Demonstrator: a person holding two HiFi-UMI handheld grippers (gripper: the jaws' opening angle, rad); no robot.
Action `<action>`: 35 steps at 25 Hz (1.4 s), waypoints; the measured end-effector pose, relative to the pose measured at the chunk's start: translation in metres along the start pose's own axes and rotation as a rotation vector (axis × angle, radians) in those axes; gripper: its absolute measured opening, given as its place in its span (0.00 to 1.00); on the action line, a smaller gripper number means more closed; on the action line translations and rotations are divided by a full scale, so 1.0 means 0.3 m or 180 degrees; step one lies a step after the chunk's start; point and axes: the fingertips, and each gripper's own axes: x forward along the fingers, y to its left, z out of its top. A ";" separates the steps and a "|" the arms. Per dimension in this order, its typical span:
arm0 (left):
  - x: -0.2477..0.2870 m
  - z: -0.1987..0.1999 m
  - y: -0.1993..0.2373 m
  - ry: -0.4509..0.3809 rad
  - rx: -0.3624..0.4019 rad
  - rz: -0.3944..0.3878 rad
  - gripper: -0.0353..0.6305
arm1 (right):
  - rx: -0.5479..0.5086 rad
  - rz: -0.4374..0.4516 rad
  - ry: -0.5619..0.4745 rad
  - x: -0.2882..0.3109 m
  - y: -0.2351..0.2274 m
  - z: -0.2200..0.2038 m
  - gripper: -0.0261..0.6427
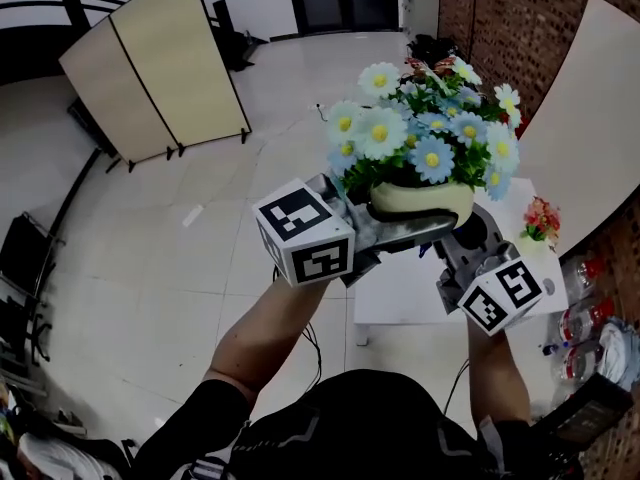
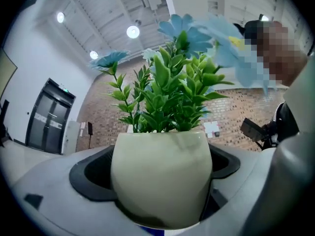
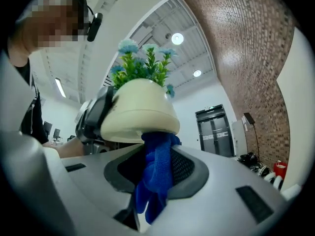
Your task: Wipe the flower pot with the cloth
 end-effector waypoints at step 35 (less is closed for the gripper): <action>0.042 0.075 0.027 -0.0259 -0.0295 0.0186 0.91 | 0.0082 -0.0118 0.0020 -0.048 -0.048 0.036 0.19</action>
